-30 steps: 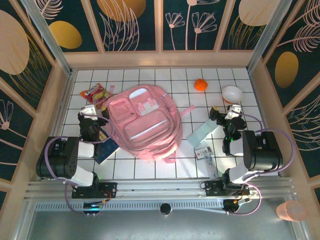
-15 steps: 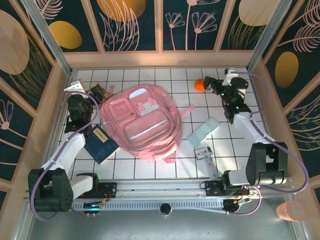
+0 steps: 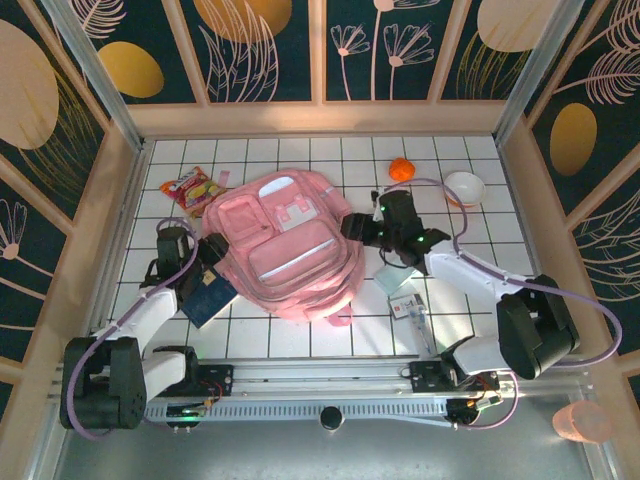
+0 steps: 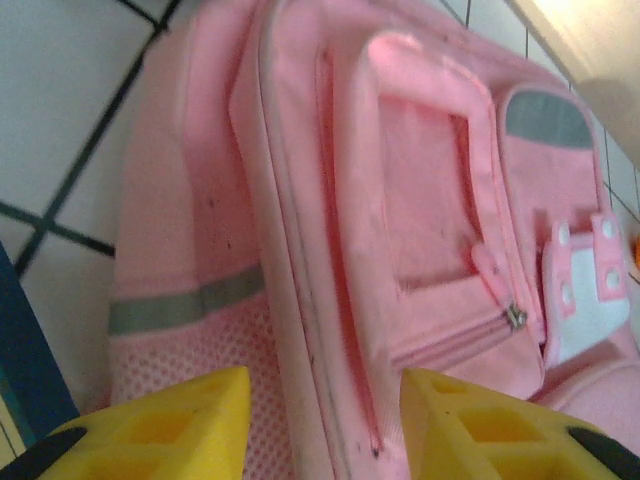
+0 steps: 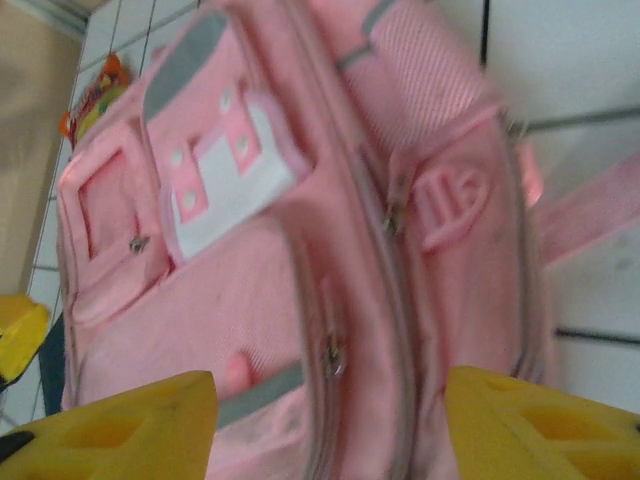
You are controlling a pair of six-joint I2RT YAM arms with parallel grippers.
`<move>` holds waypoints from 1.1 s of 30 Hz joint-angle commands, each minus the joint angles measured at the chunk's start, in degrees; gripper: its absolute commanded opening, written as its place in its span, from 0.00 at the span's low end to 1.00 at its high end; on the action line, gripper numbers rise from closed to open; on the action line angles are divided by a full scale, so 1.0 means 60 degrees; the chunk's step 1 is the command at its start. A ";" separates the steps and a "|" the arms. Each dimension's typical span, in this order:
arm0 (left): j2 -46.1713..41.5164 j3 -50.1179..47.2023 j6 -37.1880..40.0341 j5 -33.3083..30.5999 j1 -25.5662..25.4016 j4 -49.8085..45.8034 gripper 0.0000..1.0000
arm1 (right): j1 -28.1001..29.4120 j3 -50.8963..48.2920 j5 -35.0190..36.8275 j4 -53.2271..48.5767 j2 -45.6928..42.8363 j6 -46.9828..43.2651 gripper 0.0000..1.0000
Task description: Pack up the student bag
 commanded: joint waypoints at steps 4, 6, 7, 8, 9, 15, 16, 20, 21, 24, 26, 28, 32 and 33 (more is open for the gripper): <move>0.0696 -0.0054 -0.0404 0.0735 -0.0419 0.1269 0.38 | 0.0329 -0.0679 -0.0413 0.0515 0.0548 0.1827 0.52; 0.1161 0.0123 -0.0381 0.0737 -0.0729 0.1560 0.38 | 0.0324 -0.0793 -0.0306 0.0672 0.0705 0.2059 0.51; 0.1440 0.0243 -0.0387 0.0737 -0.0890 0.1744 0.38 | 0.0336 -0.0846 -0.0219 0.0815 0.0756 0.2119 0.51; 0.1722 0.0355 -0.0442 0.0759 -0.1024 0.1988 0.37 | 0.0309 -0.0872 -0.0138 0.0928 0.0815 0.2177 0.50; 0.1992 0.0458 -0.0503 0.0800 -0.1106 0.2243 0.37 | 0.0262 -0.0873 -0.0101 0.1011 0.0913 0.2220 0.50; 0.3906 0.1753 -0.0605 0.0983 -0.1328 0.3092 0.37 | -0.0159 -0.0809 0.0064 0.1799 0.1620 0.2465 0.48; 0.4231 0.2037 -0.0592 0.1007 -0.1370 0.3209 0.37 | -0.0166 -0.0804 0.0065 0.1965 0.1723 0.2522 0.48; 0.5391 0.3344 -0.0449 0.1101 -0.1504 0.3249 0.37 | -0.0162 -0.0832 0.0109 0.2501 0.1973 0.2759 0.48; 0.5549 0.3667 -0.0382 0.1089 -0.1531 0.3209 0.37 | -0.0160 -0.0848 0.0081 0.2671 0.2048 0.2828 0.48; 0.6374 0.4500 -0.0152 0.1019 -0.1595 0.3043 0.38 | -0.0146 -0.0860 0.0134 0.2984 0.2113 0.2902 0.48; 0.6622 0.5039 0.0098 0.0904 -0.1594 0.2644 0.41 | -0.0105 -0.0873 0.0215 0.3161 0.2011 0.2849 0.48; 0.6489 0.5434 0.0505 0.0622 -0.1603 0.2061 0.44 | -0.0103 -0.0909 0.0483 0.3059 0.1696 0.2672 0.48; 0.5119 0.5259 0.1446 -0.0037 -0.1609 0.1441 0.51 | -0.0127 -0.1294 0.1181 0.2686 0.0411 0.2258 0.51; 0.4705 0.5176 0.1844 -0.0150 -0.1610 0.1264 0.51 | -0.0154 -0.1434 0.1313 0.2614 -0.0002 0.2165 0.51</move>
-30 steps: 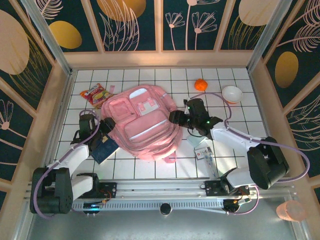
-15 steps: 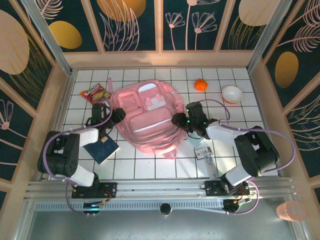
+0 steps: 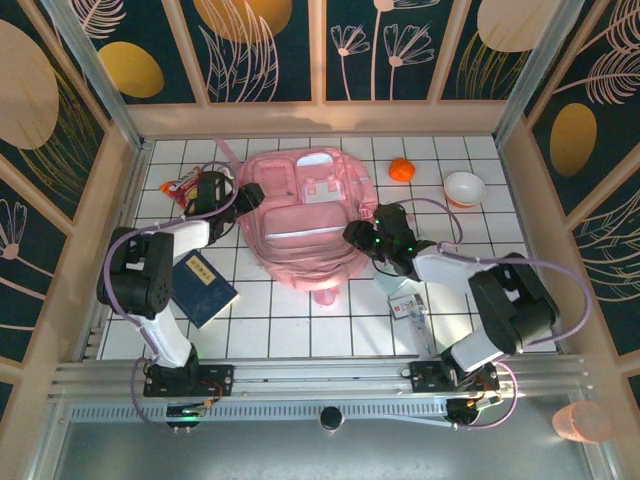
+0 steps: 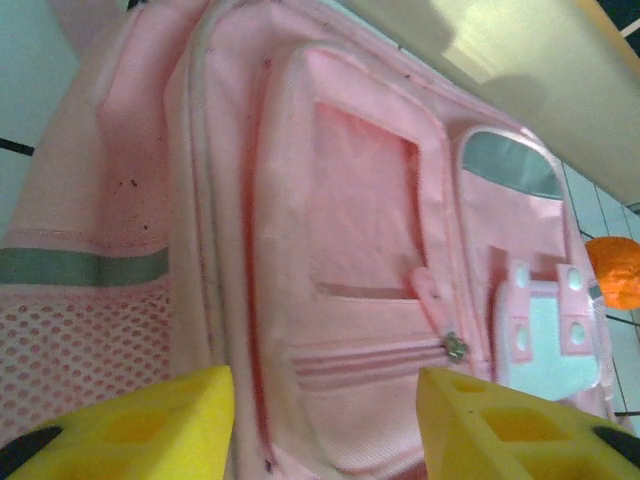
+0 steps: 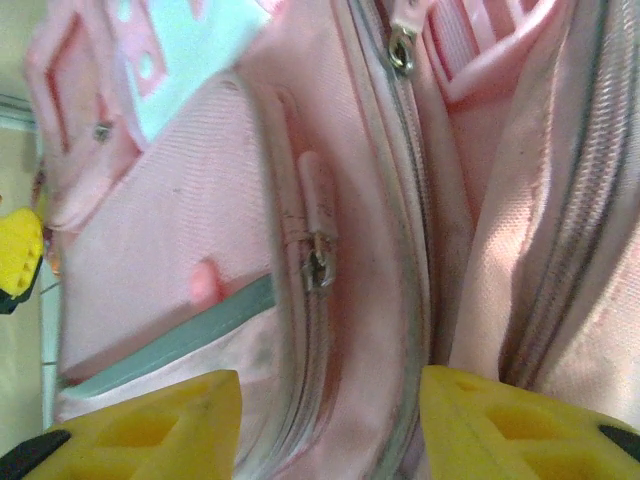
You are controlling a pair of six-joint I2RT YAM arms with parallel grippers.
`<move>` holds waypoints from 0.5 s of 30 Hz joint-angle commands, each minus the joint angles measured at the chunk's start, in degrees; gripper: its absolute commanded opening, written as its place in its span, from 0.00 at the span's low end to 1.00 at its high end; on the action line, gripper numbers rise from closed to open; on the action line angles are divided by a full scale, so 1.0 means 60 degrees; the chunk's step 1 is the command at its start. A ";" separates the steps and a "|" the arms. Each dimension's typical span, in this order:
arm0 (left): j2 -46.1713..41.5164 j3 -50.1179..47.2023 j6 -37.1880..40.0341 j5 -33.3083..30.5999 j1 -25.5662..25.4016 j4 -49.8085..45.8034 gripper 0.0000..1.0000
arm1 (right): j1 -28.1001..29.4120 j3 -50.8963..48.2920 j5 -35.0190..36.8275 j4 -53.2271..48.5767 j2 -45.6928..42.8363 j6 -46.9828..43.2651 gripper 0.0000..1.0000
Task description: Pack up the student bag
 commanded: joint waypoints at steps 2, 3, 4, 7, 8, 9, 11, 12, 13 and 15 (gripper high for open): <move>-0.1984 -0.0112 0.2093 -0.0646 -0.0202 -0.0802 0.52 | 0.0015 -0.0515 0.0749 0.0124 -0.1804 -0.0575 0.52; -0.2388 -0.0198 0.2767 -0.0826 -0.0327 -0.1005 0.52 | 0.0007 -0.0666 0.0764 0.0105 -0.2187 -0.0671 0.53; -0.2679 -0.0255 0.3344 -0.0939 -0.0448 -0.1146 0.52 | -0.0274 -0.0773 0.0739 0.0088 -0.2488 -0.0764 0.53; -0.3346 -0.0358 0.5201 -0.1033 -0.1138 -0.1609 0.53 | -0.0609 -0.1083 0.0610 0.0116 -0.3338 -0.1020 0.54; -0.3445 -0.0358 0.5833 -0.0890 -0.1435 -0.1773 0.54 | -0.0839 -0.1219 0.0373 0.0271 -0.3579 -0.1013 0.54; -0.3490 -0.0338 0.6474 -0.0608 -0.1728 -0.1946 0.55 | -0.1072 -0.1387 0.0031 0.0486 -0.3802 -0.0937 0.54; -0.3463 -0.0312 0.7491 -0.0352 -0.2281 -0.2235 0.57 | -0.1533 -0.1672 -0.0535 0.0873 -0.4076 -0.0795 0.54; -0.3378 -0.0292 0.7986 -0.0233 -0.2583 -0.2391 0.59 | -0.1682 -0.1755 -0.0705 0.0970 -0.4189 -0.0783 0.54; -0.3265 -0.0244 0.8378 -0.0155 -0.2814 -0.2542 0.60 | -0.1762 -0.1807 -0.0757 0.0994 -0.4258 -0.0810 0.55; -0.2889 -0.0053 0.9252 -0.0079 -0.3243 -0.3010 0.62 | -0.1823 -0.1824 -0.0847 0.0947 -0.4324 -0.0991 0.55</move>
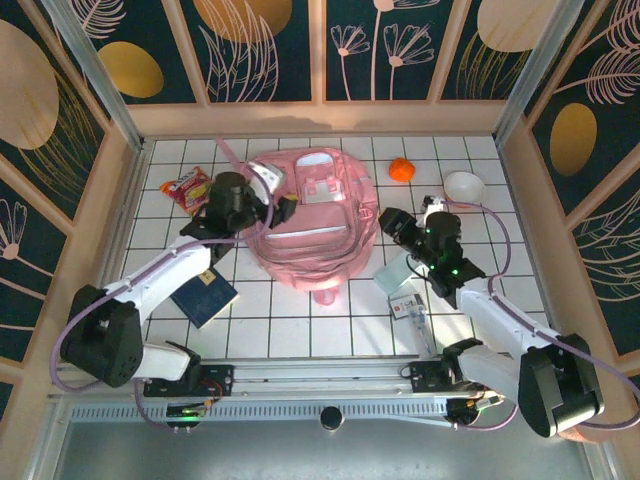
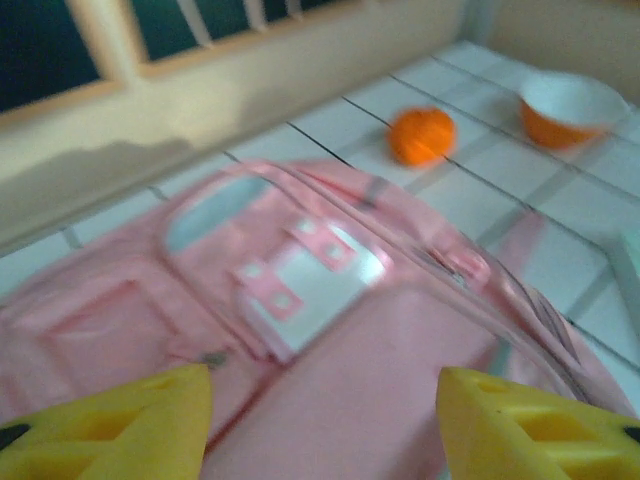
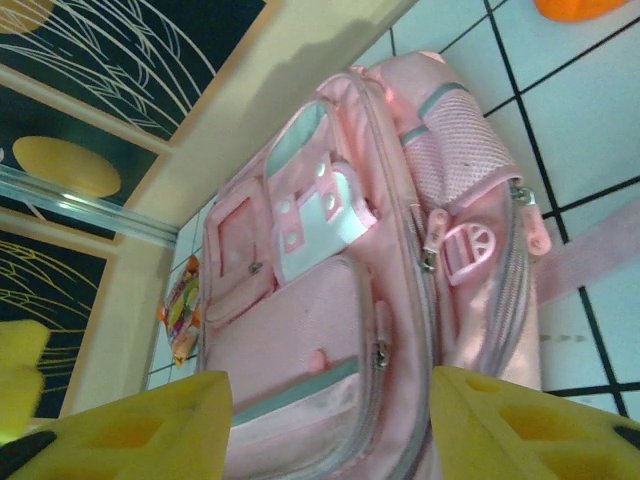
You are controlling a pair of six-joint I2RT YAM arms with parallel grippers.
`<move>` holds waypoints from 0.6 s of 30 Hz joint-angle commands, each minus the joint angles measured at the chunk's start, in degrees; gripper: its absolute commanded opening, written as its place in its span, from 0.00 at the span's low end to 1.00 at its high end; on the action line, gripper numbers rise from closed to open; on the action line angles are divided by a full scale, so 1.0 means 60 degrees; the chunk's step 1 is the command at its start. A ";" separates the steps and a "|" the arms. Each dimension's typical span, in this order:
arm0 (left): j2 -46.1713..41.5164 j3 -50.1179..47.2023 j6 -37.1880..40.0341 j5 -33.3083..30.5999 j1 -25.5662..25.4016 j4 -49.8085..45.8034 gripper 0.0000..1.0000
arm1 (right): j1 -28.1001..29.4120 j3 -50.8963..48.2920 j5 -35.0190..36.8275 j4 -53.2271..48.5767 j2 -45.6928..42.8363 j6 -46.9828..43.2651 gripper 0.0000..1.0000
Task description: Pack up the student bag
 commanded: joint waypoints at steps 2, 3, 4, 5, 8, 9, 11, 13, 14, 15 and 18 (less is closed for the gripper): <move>0.0903 0.0379 0.3009 0.0468 -0.0740 -0.1668 0.63 | -0.0064 -0.0145 -0.0730 0.0533 -0.0144 -0.0370 0.56; 0.1181 0.0536 0.3340 0.0525 -0.0905 -0.1969 0.63 | -0.0064 -0.0204 -0.0900 0.0698 -0.0129 -0.0412 0.56; 0.1405 0.0769 0.3642 0.0593 -0.1053 -0.2255 0.65 | -0.0071 -0.0264 -0.1056 0.0846 -0.0127 -0.0424 0.56; 0.1648 0.0988 0.3902 0.0631 -0.1181 -0.2473 0.66 | -0.0067 -0.0347 -0.1152 0.1000 -0.0134 -0.0431 0.56; 0.2101 0.1229 0.4391 0.0930 -0.1444 -0.2600 0.66 | -0.0064 -0.0495 -0.1222 0.1206 -0.0177 -0.0425 0.56; 0.2185 0.1245 0.4517 0.1053 -0.1491 -0.2502 0.66 | -0.0071 -0.0502 -0.1231 0.1203 -0.0182 -0.0432 0.56; 0.2321 0.1231 0.4841 0.1229 -0.1560 -0.2340 0.65 | -0.0072 -0.0533 -0.1236 0.1191 -0.0213 -0.0471 0.56; 0.2466 0.1265 0.5116 0.1350 -0.1617 -0.2263 0.66 | -0.0052 -0.0602 -0.1237 0.1206 -0.0244 -0.0468 0.56; 0.2553 0.1338 0.5301 0.1486 -0.1639 -0.2376 0.66 | -0.0053 -0.0646 -0.1251 0.1196 -0.0287 -0.0464 0.56; 0.2641 0.1425 0.5480 0.1651 -0.1670 -0.2505 0.66 | -0.0049 -0.0686 -0.1241 0.1199 -0.0332 -0.0471 0.56; 0.2853 0.1494 0.5635 0.1780 -0.1728 -0.2451 0.66 | -0.0063 -0.0766 -0.1201 0.1112 -0.0470 -0.0510 0.56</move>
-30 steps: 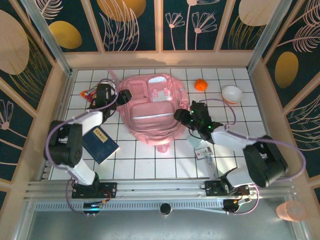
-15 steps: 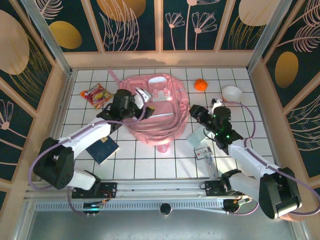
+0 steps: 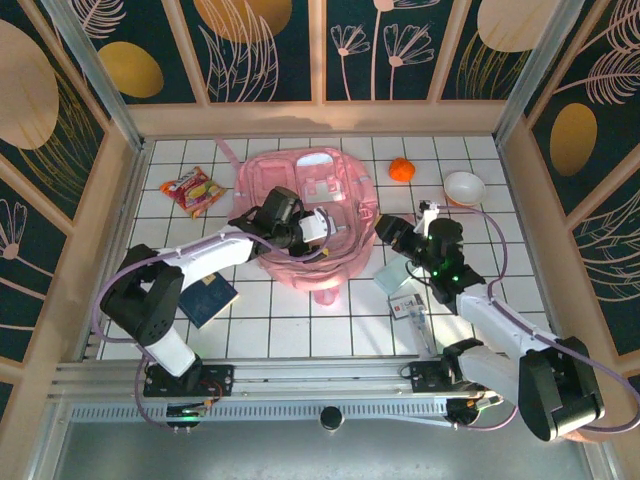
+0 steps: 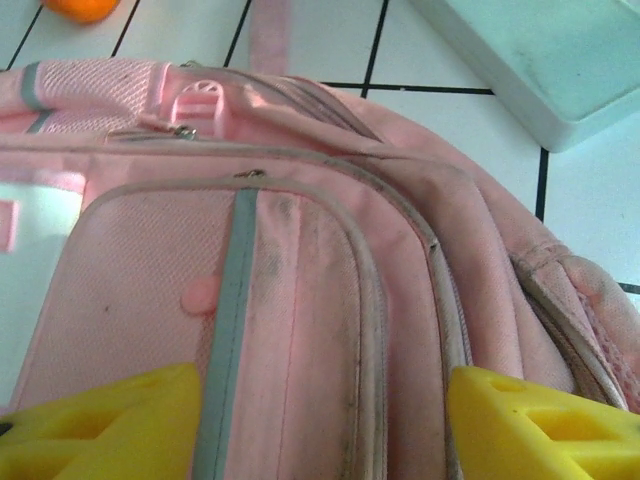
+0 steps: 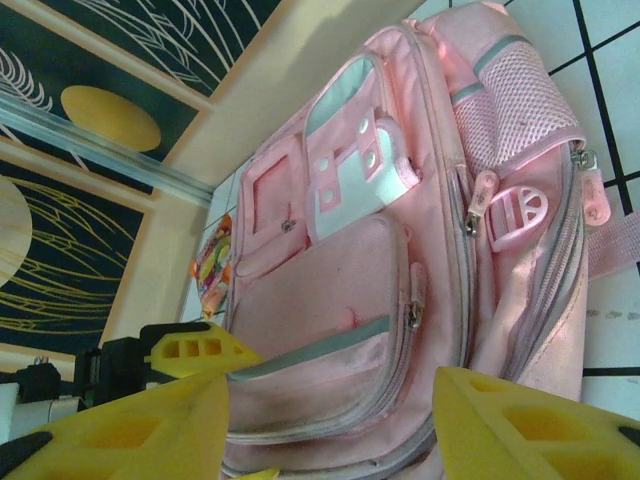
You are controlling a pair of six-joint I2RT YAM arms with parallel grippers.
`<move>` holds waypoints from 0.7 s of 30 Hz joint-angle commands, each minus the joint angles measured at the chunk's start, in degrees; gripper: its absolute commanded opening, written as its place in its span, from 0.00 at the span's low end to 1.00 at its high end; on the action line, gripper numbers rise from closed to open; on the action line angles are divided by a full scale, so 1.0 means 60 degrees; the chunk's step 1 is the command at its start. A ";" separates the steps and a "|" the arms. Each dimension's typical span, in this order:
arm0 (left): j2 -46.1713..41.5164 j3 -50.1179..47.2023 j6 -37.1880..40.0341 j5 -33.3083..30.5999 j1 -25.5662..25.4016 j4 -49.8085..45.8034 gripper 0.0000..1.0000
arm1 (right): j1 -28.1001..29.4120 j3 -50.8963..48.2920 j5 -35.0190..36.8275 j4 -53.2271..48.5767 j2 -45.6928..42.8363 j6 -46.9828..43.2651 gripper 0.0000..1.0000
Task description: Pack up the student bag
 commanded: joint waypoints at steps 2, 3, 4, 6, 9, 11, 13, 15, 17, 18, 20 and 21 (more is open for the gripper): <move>0.0393 0.0381 0.0840 0.0466 -0.0122 -0.0160 0.66 | -0.0018 -0.0218 -0.0023 0.0269 -0.0358 -0.0244 0.56; 0.0752 0.0458 0.0842 0.0330 -0.0119 -0.0121 0.66 | -0.0017 -0.0232 -0.0020 0.0269 -0.0382 -0.0259 0.56; 0.0897 0.0544 0.0853 0.0246 -0.0118 -0.0112 0.66 | -0.0016 -0.0236 -0.0020 0.0250 -0.0396 -0.0266 0.56; 0.1192 0.0737 0.0848 0.0014 -0.0130 -0.0098 0.65 | -0.0016 -0.0221 -0.0034 0.0208 -0.0416 -0.0280 0.56; 0.1381 0.0810 0.0697 -0.0539 -0.0125 0.0221 0.66 | -0.0025 -0.0192 -0.0079 0.0105 -0.0446 -0.0308 0.56; 0.1355 0.0744 0.0483 -0.0957 -0.0121 0.0524 0.57 | -0.0020 -0.0178 -0.0135 0.0059 -0.0448 -0.0307 0.56; 0.1195 0.0678 0.0345 -0.1024 -0.0121 0.0701 0.28 | -0.0024 -0.0156 -0.0230 -0.0004 -0.0433 -0.0288 0.56; 0.0856 0.0550 0.0193 -0.0703 -0.0111 0.0820 0.11 | -0.0034 -0.0134 -0.0305 -0.0099 -0.0421 -0.0231 0.56; 0.0533 0.0490 -0.0101 -0.0387 -0.0119 0.0883 0.01 | -0.0051 -0.0058 -0.0340 -0.0337 -0.0351 -0.0160 0.57; 0.0302 0.0483 -0.0220 -0.0287 -0.0107 0.0870 0.00 | -0.0111 0.0014 -0.0369 -0.0536 -0.0250 -0.0063 0.57; -0.0067 0.0430 -0.0321 -0.0160 -0.0055 0.0826 0.00 | -0.0347 0.0052 -0.0841 -0.0565 0.0010 0.0318 0.57; -0.0258 0.0386 -0.0344 -0.0060 0.0000 0.0827 0.00 | -0.0502 0.0017 -0.1236 -0.0334 0.0167 0.0587 0.57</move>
